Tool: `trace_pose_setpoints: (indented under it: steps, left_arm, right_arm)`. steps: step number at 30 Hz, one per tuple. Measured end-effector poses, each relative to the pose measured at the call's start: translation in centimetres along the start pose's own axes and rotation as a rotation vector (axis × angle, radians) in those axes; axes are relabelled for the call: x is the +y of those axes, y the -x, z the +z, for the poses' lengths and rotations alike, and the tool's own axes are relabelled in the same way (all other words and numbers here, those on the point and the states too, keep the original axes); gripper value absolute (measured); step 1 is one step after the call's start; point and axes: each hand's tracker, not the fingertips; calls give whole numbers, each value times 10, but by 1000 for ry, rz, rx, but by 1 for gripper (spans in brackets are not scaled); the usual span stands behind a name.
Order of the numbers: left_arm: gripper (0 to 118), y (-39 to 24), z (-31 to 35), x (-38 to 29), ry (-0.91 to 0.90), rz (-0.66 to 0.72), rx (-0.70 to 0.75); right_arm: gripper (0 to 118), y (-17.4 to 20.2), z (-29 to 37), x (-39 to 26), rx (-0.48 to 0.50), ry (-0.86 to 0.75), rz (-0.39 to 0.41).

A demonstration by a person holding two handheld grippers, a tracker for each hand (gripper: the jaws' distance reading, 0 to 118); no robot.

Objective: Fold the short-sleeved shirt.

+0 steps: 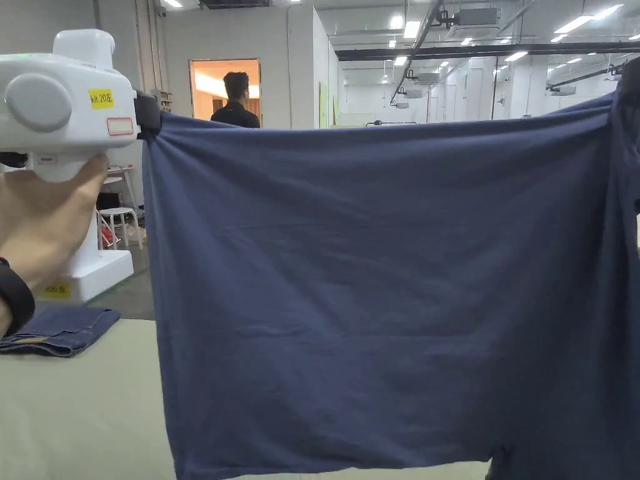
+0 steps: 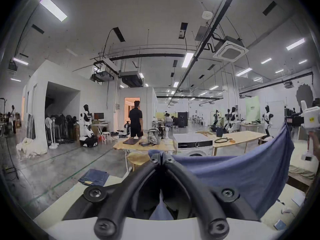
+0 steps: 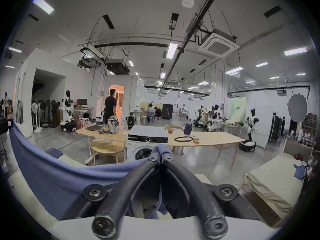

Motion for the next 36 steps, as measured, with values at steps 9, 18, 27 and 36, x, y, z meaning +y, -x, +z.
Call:
trace_pose_setpoints:
  steps: [9, 18, 27, 36]
  left_arm:
    - [0, 1, -36, -7, 25, -33, 13]
    - [0, 7, -43, -135, 192, 12, -31]
    - [0, 22, 54, -206, 224, 82, -101]
    - [0, 31, 225, -300, 258, 186, -134]
  right_arm:
    - [0, 0, -30, -3, 11, 6, -45]
    - [0, 3, -50, -105, 61, 141, -55]
    - [0, -23, 38, -189, 142, 181, -66]
    - [0, -50, 215, -313, 191, 220, -150]
